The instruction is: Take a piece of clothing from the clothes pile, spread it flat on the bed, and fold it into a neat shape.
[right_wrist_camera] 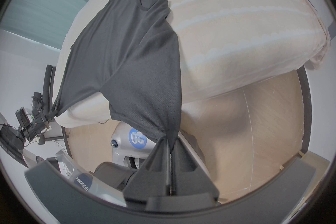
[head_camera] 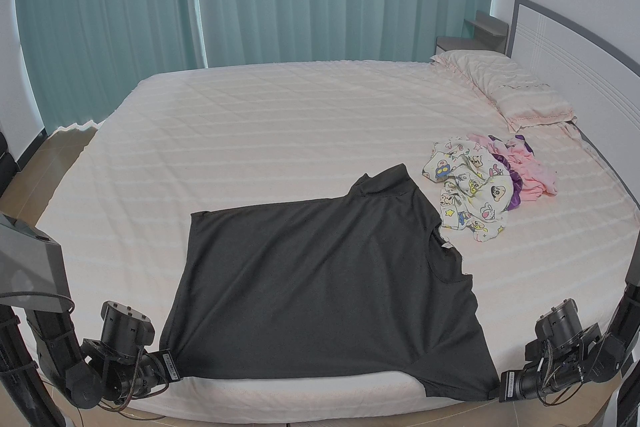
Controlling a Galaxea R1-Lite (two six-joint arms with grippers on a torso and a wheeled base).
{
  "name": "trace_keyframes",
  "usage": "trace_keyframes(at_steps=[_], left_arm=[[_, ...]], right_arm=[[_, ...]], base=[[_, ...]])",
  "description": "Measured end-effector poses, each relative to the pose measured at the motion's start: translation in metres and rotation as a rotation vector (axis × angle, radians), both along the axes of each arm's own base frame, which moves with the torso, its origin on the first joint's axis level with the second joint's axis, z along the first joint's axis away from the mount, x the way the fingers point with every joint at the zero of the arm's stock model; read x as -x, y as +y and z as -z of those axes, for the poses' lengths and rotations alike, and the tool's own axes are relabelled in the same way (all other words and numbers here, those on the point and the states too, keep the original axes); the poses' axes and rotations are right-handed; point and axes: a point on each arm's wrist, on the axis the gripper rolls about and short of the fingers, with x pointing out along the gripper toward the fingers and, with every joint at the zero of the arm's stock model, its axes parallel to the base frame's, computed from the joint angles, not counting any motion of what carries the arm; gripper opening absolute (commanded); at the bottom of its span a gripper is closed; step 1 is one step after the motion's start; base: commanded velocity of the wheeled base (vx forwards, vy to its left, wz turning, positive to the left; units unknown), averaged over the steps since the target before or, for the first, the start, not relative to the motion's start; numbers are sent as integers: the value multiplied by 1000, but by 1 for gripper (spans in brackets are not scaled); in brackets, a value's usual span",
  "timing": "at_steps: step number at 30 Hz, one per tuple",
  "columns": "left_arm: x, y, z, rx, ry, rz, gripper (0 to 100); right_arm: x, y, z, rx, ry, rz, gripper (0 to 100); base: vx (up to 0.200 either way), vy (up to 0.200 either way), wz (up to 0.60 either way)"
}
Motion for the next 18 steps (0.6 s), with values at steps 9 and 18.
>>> trace_keyframes(at_steps=[9, 18], left_arm=[[5, -4, 8, -5, 68, -7, 0], [18, -8, 12, -32, 172, 19, 0]], right_arm=[[13, 1, -6, 26, 47, -51, 0], [20, 0, -7, 58, 77, -74, 0]], base=[[0, 0, 0], [0, 0, 0]])
